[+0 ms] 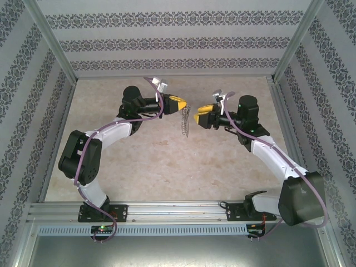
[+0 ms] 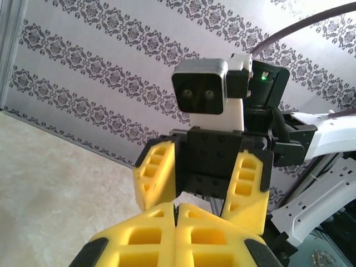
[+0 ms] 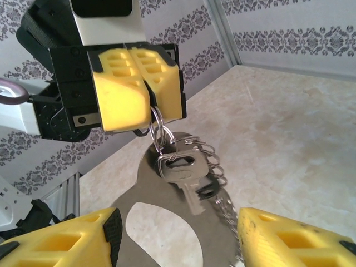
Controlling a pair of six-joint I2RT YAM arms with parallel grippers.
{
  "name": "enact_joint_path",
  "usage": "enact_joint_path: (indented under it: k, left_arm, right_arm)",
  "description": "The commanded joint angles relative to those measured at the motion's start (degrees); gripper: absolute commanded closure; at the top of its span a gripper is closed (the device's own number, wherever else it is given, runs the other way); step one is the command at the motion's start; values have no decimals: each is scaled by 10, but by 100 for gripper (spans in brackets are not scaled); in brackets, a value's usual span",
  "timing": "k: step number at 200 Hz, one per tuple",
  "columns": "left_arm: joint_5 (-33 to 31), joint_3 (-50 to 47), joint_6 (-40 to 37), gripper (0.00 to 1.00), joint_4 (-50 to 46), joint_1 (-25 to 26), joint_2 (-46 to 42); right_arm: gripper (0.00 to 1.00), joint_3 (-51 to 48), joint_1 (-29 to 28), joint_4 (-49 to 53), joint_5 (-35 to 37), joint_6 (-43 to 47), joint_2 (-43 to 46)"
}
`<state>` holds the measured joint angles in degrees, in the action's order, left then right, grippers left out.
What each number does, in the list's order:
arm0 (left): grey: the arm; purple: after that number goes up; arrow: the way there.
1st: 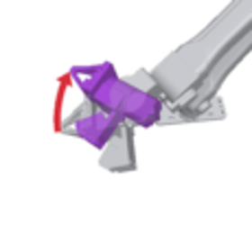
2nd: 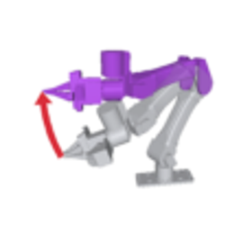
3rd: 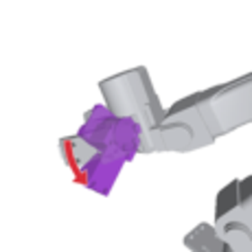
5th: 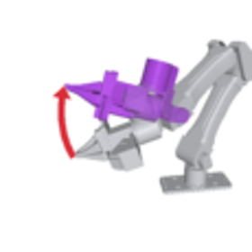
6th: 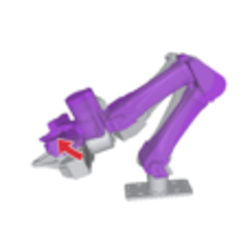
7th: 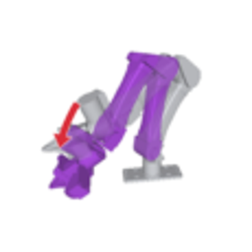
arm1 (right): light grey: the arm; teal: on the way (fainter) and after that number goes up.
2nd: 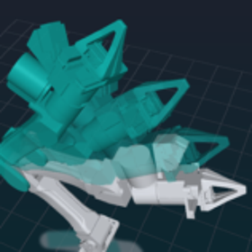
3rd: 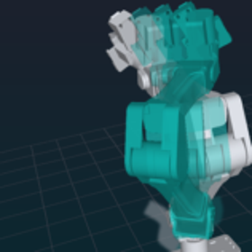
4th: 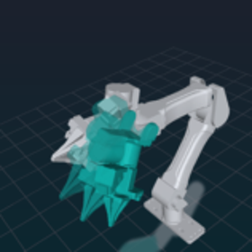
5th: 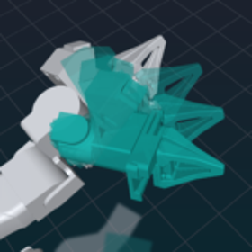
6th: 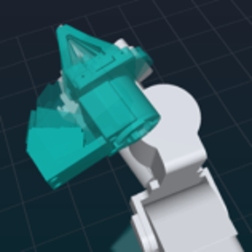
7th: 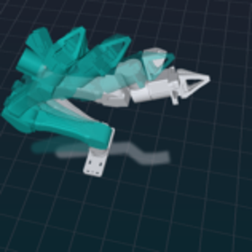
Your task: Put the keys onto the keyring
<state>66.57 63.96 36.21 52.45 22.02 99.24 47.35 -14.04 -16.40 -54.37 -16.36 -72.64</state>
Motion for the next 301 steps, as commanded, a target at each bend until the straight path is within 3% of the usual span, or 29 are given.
enact_joint_path:
  k: [1,110,177,204,301]
  left_arm:
    - [1,-2,9,100,46,3,-22]
    - [15,0,24,100,56,5,-16]
    - [2,-5,22,100,64,6,-16]
    - [-5,-5,19,100,67,6,-18]
    - [-11,-7,25,100,76,6,-16]
  right_arm:
    - [42,12,-15,-23,10,1,-15]
    - [44,55,-39,-40,31,-2,-77]
    - [89,36,-41,-36,13,4,-70]
    - [100,29,-43,-31,3,8,-64]
    - [100,46,-67,12,-33,32,-83]
